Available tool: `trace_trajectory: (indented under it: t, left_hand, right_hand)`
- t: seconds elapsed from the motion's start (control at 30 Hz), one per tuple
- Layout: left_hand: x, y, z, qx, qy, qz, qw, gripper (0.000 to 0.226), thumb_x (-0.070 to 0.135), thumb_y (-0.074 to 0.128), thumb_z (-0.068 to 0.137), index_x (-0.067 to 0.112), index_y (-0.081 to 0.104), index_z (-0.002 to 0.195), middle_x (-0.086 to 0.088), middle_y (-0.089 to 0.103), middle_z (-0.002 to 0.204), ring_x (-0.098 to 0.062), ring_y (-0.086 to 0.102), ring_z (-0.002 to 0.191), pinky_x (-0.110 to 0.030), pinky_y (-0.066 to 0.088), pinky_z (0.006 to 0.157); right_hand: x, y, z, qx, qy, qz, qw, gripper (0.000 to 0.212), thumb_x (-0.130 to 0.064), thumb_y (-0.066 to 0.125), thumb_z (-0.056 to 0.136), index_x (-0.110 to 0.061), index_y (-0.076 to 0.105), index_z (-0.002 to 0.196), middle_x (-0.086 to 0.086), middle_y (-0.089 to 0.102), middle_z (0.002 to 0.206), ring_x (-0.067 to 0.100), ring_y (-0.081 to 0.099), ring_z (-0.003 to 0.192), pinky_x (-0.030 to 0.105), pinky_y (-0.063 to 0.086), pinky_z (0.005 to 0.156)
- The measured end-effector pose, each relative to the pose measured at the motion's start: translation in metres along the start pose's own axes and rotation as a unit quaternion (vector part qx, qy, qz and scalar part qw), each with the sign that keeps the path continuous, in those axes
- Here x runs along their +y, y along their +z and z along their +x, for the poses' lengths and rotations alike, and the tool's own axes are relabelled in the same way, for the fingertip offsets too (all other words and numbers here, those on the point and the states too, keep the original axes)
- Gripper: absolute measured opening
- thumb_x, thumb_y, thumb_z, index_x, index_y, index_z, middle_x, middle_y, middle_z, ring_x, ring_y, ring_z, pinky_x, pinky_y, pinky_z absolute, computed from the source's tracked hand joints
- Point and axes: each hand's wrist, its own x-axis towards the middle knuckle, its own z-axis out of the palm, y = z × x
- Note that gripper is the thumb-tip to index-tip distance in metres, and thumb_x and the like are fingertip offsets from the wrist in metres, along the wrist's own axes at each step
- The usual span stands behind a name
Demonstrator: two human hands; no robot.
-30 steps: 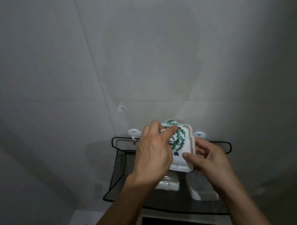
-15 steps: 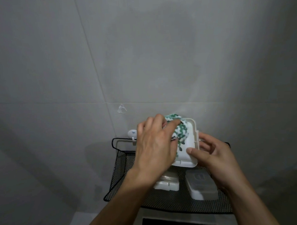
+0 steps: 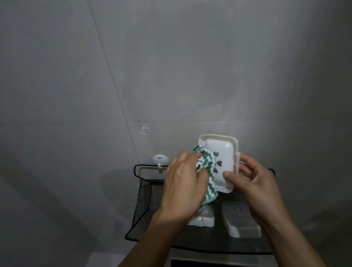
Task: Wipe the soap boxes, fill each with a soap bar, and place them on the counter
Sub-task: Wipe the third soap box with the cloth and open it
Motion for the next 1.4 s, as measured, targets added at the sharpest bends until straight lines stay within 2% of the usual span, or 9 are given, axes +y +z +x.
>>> trace_trajectory:
  t: [0.17,0.3,0.73,0.9,1.0,1.07,1.17,1.3,1.4]
  left_hand:
    - [0.002,-0.002,0.004,0.012,0.008,-0.043,0.999,0.046,0.018,0.048,0.099,0.018,0.047,0.145,0.003,0.048,0.113,-0.014,0.048,0.112,-0.039,0.044,0.099]
    - [0.005,-0.008,0.014,0.038,0.028,-0.051,0.998,0.047,0.012,0.049,0.097,0.019,0.049,0.144,0.002,0.047,0.108,-0.018,0.050,0.108,-0.041,0.044,0.097]
    - [-0.004,-0.001,-0.001,0.007,0.029,0.003,1.000,0.052,0.034,0.039,0.093,0.022,0.048,0.143,0.006,0.050,0.111,-0.013,0.044,0.110,-0.043,0.038,0.101]
    - [-0.014,0.006,-0.008,-0.019,0.020,0.004,1.000,0.049,0.031,0.040,0.092,0.021,0.055,0.137,0.004,0.049,0.107,-0.015,0.046,0.106,-0.043,0.041,0.097]
    - [-0.024,0.011,-0.011,-0.030,-0.004,-0.043,0.999,0.043,0.026,0.044,0.094,0.021,0.057,0.135,0.005,0.047,0.108,-0.012,0.049,0.105,-0.038,0.045,0.095]
    - [-0.027,0.012,-0.010,-0.015,-0.023,-0.092,0.995,0.036,0.020,0.050,0.097,0.027,0.058,0.131,0.010,0.047,0.114,-0.001,0.051,0.104,-0.028,0.048,0.092]
    - [-0.027,0.011,-0.006,-0.029,-0.065,-0.200,0.977,0.032,0.014,0.055,0.095,0.038,0.060,0.116,0.018,0.062,0.111,0.005,0.061,0.099,-0.026,0.057,0.083]
    - [-0.030,0.008,-0.002,-0.020,-0.083,-0.284,0.955,0.032,0.007,0.057,0.093,0.035,0.061,0.109,0.020,0.068,0.103,0.001,0.068,0.089,-0.029,0.062,0.067]
    - [-0.033,0.006,0.002,-0.007,-0.059,-0.279,0.959,0.035,0.003,0.055,0.093,0.032,0.062,0.111,0.020,0.068,0.104,-0.001,0.069,0.091,-0.028,0.061,0.068]
  right_hand:
    - [0.000,0.002,0.001,-0.015,0.008,-0.001,1.000,0.047,0.011,0.069,0.083,-0.013,0.063,0.123,0.003,0.078,0.104,0.021,0.076,0.093,0.024,0.059,0.071]
    - [0.004,0.005,-0.003,-0.026,-0.003,-0.013,1.000,0.044,0.009,0.071,0.083,-0.015,0.065,0.119,0.003,0.078,0.105,0.021,0.075,0.095,0.022,0.058,0.072]
    - [0.003,0.005,-0.002,0.020,-0.007,0.022,1.000,0.044,0.011,0.068,0.084,-0.018,0.064,0.118,0.004,0.078,0.102,0.020,0.076,0.091,0.022,0.058,0.071]
    - [0.001,0.002,0.004,0.040,-0.001,0.014,0.999,0.042,0.006,0.069,0.085,-0.017,0.062,0.120,0.006,0.077,0.106,0.023,0.075,0.096,0.026,0.060,0.075]
    - [0.000,0.001,0.006,0.042,-0.005,0.013,0.999,0.040,0.008,0.069,0.085,-0.014,0.060,0.118,0.007,0.076,0.106,0.024,0.075,0.097,0.028,0.060,0.077]
    - [0.001,0.003,0.006,0.042,0.001,0.018,0.999,0.041,0.008,0.068,0.085,-0.016,0.060,0.118,0.007,0.076,0.107,0.026,0.074,0.098,0.032,0.061,0.080]
    - [0.001,0.005,0.005,0.022,0.016,0.032,0.999,0.052,0.008,0.067,0.086,-0.024,0.056,0.126,0.006,0.076,0.111,0.025,0.074,0.100,0.040,0.061,0.084]
    - [0.000,0.006,0.005,-0.022,0.042,0.053,0.997,0.060,0.004,0.068,0.084,-0.030,0.053,0.132,0.007,0.075,0.114,0.023,0.072,0.106,0.033,0.059,0.084]
    - [0.000,0.005,0.004,-0.027,0.070,0.081,0.994,0.053,-0.009,0.072,0.079,-0.023,0.058,0.128,0.007,0.075,0.113,0.024,0.071,0.107,0.025,0.058,0.079]
